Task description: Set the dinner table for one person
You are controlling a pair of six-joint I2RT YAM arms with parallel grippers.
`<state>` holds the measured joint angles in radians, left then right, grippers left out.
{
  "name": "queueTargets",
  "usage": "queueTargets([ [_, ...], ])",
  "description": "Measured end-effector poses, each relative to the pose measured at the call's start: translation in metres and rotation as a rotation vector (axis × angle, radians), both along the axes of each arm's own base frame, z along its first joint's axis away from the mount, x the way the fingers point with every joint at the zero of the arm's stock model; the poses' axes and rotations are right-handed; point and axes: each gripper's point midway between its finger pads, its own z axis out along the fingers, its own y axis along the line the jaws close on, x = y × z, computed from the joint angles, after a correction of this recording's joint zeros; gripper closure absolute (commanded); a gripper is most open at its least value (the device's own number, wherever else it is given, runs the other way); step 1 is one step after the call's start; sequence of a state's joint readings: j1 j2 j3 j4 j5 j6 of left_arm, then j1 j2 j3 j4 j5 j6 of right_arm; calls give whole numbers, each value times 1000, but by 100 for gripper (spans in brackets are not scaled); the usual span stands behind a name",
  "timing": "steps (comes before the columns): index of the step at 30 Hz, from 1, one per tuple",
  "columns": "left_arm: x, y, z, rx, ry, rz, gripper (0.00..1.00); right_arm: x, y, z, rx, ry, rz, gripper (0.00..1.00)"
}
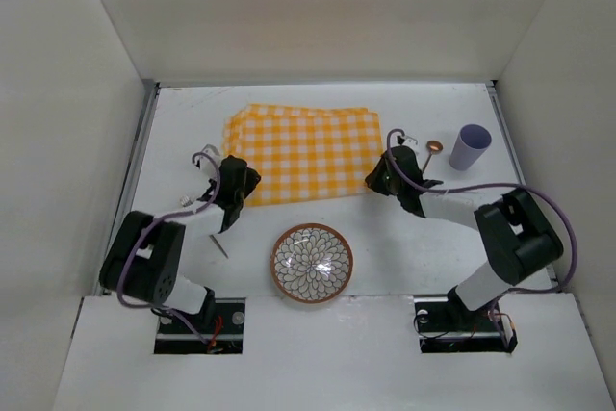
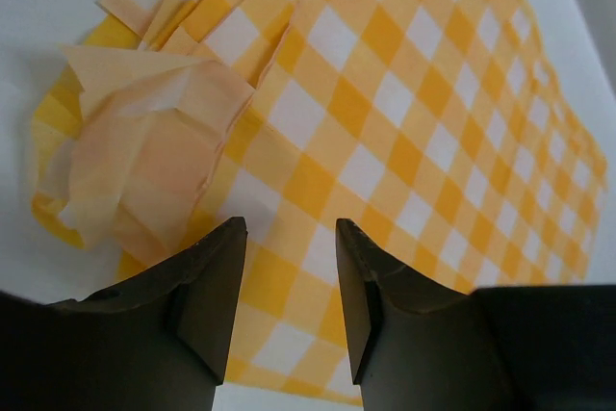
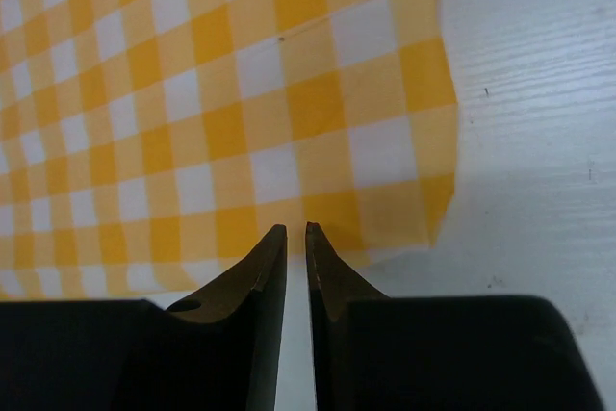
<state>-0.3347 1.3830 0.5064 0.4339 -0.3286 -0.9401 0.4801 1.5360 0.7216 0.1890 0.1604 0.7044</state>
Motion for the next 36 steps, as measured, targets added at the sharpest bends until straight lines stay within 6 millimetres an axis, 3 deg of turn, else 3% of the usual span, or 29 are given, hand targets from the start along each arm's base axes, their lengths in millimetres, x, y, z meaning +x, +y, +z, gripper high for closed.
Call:
queueTargets([
  [5, 13, 6, -35, -7, 73, 40, 62, 7, -4, -33, 66, 105, -73, 85],
  [10, 16, 12, -34, -36, 52, 69, 62, 5, 0, -35, 130, 114, -99, 91],
  [16, 5, 13, -35, -55, 34, 71, 62, -10, -5, -38, 175, 115, -129, 89],
  [18, 0, 12, -35, -56, 32, 67, 62, -17, -9, -35, 176, 108, -132, 84],
  [22, -12, 16, -32, -55, 32, 66, 60, -34, -7, -20, 163, 70, -98, 54],
  [25, -20, 22, -17, -49, 11, 65, 59, -55, 10, 5, 154, 5, -4, 37],
  [29, -21, 21, 34, -44, -121, 29, 59, -100, 42, 32, 154, -45, 170, 34],
  [33, -30, 7, 68, -30, -228, -57, 59, -161, 61, 25, 132, 0, 340, 29],
  [36, -45, -4, 64, -8, -234, -126, 59, -196, 57, 4, 95, 81, 405, 29],
])
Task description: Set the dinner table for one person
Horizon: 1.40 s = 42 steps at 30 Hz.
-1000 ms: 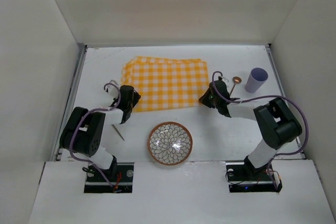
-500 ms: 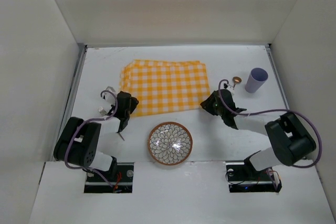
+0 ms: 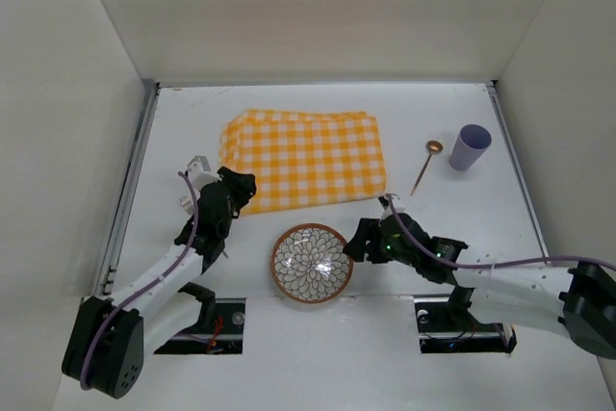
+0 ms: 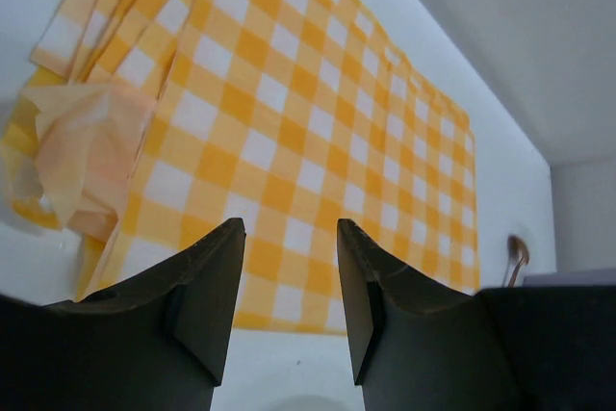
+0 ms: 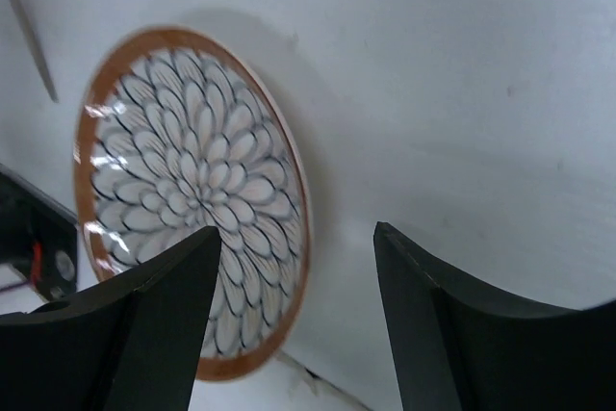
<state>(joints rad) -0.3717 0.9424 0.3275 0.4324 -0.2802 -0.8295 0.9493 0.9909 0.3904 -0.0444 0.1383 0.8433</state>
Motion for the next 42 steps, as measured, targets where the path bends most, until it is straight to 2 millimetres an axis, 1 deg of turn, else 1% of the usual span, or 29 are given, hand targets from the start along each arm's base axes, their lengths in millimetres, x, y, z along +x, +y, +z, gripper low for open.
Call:
queueTargets([
  [1, -5, -3, -6, 12, 11, -20, 59, -7, -2, -6, -15, 21, 12, 30],
  [2, -10, -6, -11, 23, 24, -38, 59, -13, -4, -11, -26, 41, 22, 33],
  [3, -18, -10, -22, 44, 53, -67, 59, -20, -6, -18, -43, 70, 36, 33],
  [4, -20, -11, -25, 51, 62, -76, 59, -23, -6, -21, -44, 81, 44, 34],
  [8, -27, -12, -32, 68, 78, -92, 59, -31, 5, -35, -42, 143, 92, 36],
  [10, -28, -11, -31, 71, 77, -94, 59, -33, 16, -37, -10, 162, 119, 41],
  [12, -28, -11, -30, 70, 73, -93, 59, -33, 26, -39, 19, 175, 135, 55],
  [14, -28, -9, -29, 72, 70, -90, 59, -32, 33, -43, 37, 192, 140, 73],
  [15, -28, -8, -29, 72, 71, -87, 59, -31, 34, -45, 42, 199, 135, 80],
  [16, -28, -7, -29, 74, 71, -83, 59, -29, 35, -47, 51, 208, 126, 86],
  [17, -27, -5, -29, 75, 71, -79, 59, -27, 37, -46, 69, 218, 117, 88],
  [21, -25, 2, -23, 66, 52, -54, 59, -23, 43, -33, 133, 213, 106, 91],
  [25, -23, 10, -9, 48, 9, -26, 58, -22, 37, -26, 129, 202, 103, 90],
  [27, -22, 14, -7, 45, 3, -13, 58, -15, 33, -22, 122, 202, 90, 90],
  [29, -20, 19, -7, 44, 4, 3, 58, -1, 32, -13, 127, 191, 68, 89],
  [30, -20, 22, -7, 42, 4, 12, 58, 10, 33, -5, 135, 180, 52, 90],
  [33, -18, 26, -6, 33, -1, 29, 58, 55, 41, 23, 180, 131, 0, 90],
  [35, -16, 25, -5, 24, -8, 29, 58, 92, 49, 41, 217, 93, -30, 90],
  [37, -14, 23, -6, 18, -15, 25, 58, 127, 58, 54, 253, 62, -54, 90],
  [38, -14, 21, -7, 18, -14, 21, 58, 145, 62, 58, 270, 48, -66, 90],
  [40, -15, 17, -13, 20, -8, 8, 58, 173, 67, 59, 289, 37, -92, 90],
  [42, -16, 14, -18, 23, 0, -4, 58, 198, 69, 54, 298, 43, -123, 90],
])
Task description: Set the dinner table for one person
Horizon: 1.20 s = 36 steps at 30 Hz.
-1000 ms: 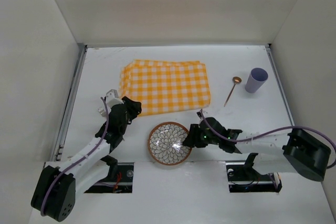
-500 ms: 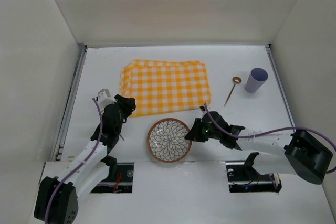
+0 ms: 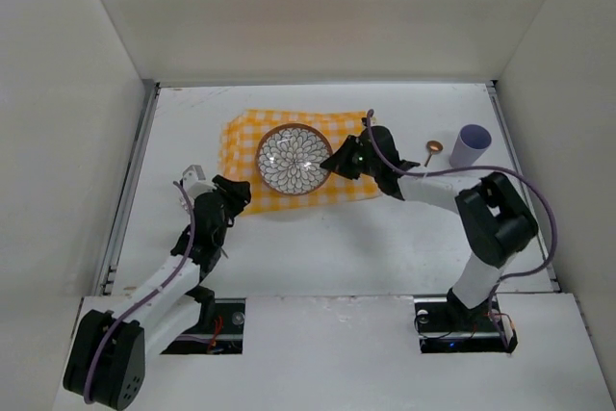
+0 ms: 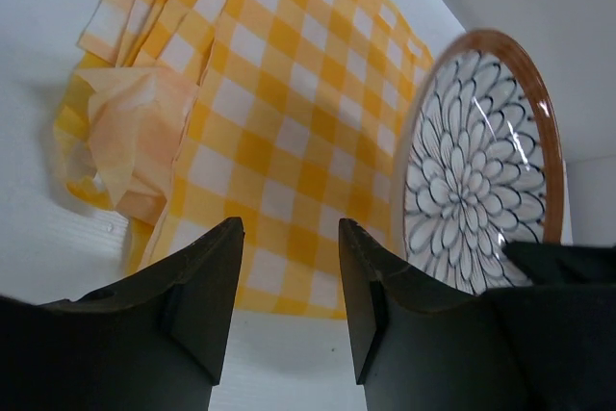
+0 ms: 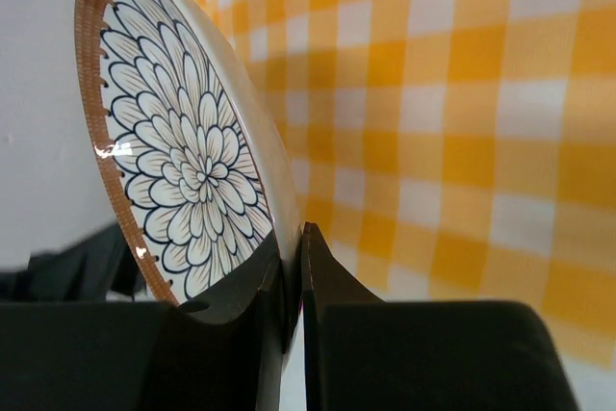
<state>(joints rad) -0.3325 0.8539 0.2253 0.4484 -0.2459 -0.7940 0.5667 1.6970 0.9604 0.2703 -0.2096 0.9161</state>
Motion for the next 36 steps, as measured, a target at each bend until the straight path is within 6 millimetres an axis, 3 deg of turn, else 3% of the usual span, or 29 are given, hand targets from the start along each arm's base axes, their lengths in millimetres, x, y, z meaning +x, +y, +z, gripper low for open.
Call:
queueTargets([
  [6, -1, -3, -5, 2, -5, -9, 58, 41, 5, -37, -15, 70, -49, 90],
  [10, 0, -3, -3, 2, -16, -9, 58, 49, 6, -57, -21, 115, -70, 88],
  [13, 1, -3, -3, 3, -19, -10, 58, 48, 4, -66, -30, 141, -81, 81],
  [19, 2, -4, -7, 8, -7, -11, 58, 51, 6, -64, 2, 150, -98, 53],
  [23, 2, -4, -7, 8, -10, -10, 58, 47, 3, -63, -2, 146, -102, 42],
  [27, 3, -3, -5, 8, -15, -4, 58, 25, -14, -52, -31, 124, -103, 38],
  [32, 0, 1, 0, 4, -42, 6, 58, -13, -45, -18, -70, 53, -105, 40],
  [34, 0, 1, 4, 3, -54, 10, 58, -24, -54, 3, -80, 9, -101, 51],
  [36, -1, 1, 5, 9, -57, 10, 60, -28, -68, 29, -95, -49, -111, 76],
])
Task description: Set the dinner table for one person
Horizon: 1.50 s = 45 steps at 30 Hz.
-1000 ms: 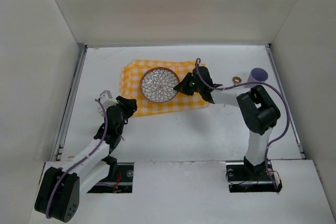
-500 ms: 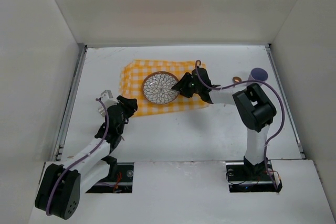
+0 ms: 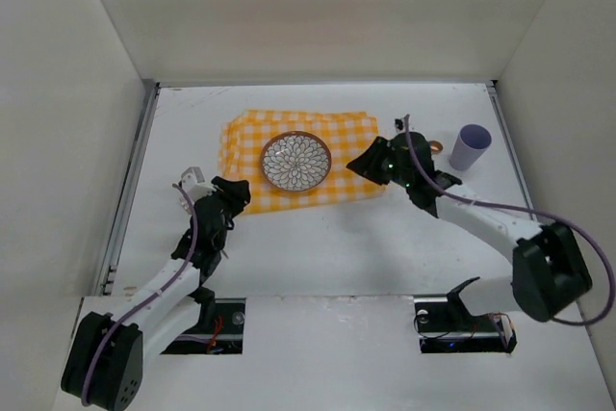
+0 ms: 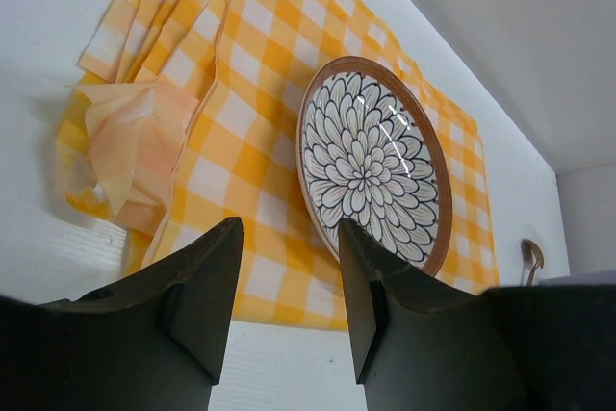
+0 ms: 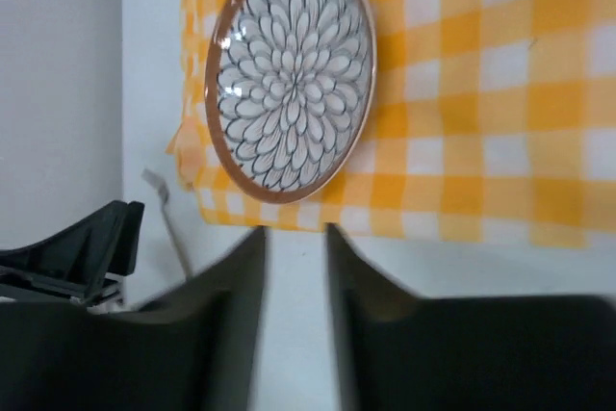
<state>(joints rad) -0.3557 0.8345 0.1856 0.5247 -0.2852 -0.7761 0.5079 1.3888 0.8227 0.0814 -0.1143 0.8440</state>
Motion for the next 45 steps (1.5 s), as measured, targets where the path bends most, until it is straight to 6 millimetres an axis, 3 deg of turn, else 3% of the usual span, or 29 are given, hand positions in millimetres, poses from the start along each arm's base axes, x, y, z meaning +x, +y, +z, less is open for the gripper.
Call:
queueTargets([
  [2, -1, -4, -1, 11, 3, -12, 65, 5, -23, 30, -30, -65, -50, 90],
  [5, -4, -11, -7, 39, 20, -40, 78, 36, -92, 90, -118, -194, -262, 93],
  [7, -7, -16, -14, 65, 38, -61, 78, 56, -152, 130, -209, -279, -463, 85],
  [8, -8, -18, -16, 77, 45, -72, 78, 61, -180, 145, -255, -306, -560, 74],
  [9, -9, -21, -18, 89, 50, -81, 78, 63, -207, 155, -300, -320, -647, 62],
  [10, -10, -23, -20, 98, 55, -89, 76, 64, -232, 159, -344, -322, -726, 56],
  [12, -12, -26, -25, 118, 66, -103, 72, 62, -275, 153, -438, -286, -851, 45],
  [14, -13, -29, -27, 129, 74, -111, 68, 61, -310, 132, -525, -211, -935, 42],
  [18, -12, -30, -27, 137, 72, -111, 64, 61, -351, 83, -641, -46, -995, 43],
  [23, -11, -28, -27, 135, 69, -104, 63, 64, -368, 43, -669, 68, -984, 44],
  [30, -10, -27, -30, 138, 78, -100, 62, 71, -362, -9, -624, 163, -932, 53],
  [34, -10, -26, -31, 140, 83, -97, 62, 69, -356, -41, -592, 221, -907, 81],
  [36, -10, -26, -33, 143, 88, -98, 62, 64, -356, -50, -576, 235, -913, 88],
  [40, -10, -26, -36, 145, 95, -98, 62, 56, -357, -31, -566, 184, -944, 91],
  [43, -10, -27, -37, 148, 100, -100, 62, 53, -352, 14, -568, 73, -965, 89],
  [45, -10, -27, -38, 150, 103, -102, 62, 61, -333, 52, -559, -23, -934, 89],
])
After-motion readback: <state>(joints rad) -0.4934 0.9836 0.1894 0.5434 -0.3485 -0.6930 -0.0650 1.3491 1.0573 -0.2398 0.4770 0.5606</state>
